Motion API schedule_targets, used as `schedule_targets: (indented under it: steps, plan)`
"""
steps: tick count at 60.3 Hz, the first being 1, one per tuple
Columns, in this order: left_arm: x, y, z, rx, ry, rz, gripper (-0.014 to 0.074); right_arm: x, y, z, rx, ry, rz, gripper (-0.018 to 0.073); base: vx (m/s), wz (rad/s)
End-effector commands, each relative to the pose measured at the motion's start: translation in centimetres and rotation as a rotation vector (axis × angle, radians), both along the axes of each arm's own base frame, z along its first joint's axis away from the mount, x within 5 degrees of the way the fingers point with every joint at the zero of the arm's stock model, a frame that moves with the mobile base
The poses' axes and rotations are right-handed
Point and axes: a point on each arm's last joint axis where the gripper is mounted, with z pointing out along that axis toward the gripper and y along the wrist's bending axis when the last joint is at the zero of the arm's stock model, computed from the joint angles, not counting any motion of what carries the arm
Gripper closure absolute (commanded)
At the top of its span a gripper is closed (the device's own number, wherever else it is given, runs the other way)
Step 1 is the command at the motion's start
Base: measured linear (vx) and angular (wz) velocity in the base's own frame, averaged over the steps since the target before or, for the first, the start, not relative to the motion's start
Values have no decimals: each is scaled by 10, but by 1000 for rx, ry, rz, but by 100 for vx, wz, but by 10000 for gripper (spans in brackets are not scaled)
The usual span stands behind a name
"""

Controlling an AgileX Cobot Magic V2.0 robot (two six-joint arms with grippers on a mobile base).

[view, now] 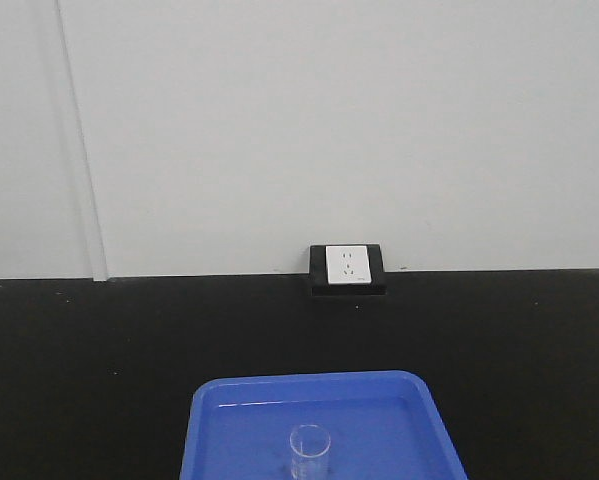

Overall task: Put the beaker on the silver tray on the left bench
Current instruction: 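Move the right gripper toward the glass beaker in the blue tray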

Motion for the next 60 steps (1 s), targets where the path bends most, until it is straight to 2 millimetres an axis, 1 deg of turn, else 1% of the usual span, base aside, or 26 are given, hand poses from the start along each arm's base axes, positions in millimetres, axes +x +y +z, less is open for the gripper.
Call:
schedule_targets:
  steps: [1,60]
  plan:
    - [2,-1,0,-5,-62,-10,595,-1,0,6,-1,-88,-3,571,0,0]
    - [2,-1,0,-5,-62,-10,595,-1,0,7,1,-98,-3,571,0,0]
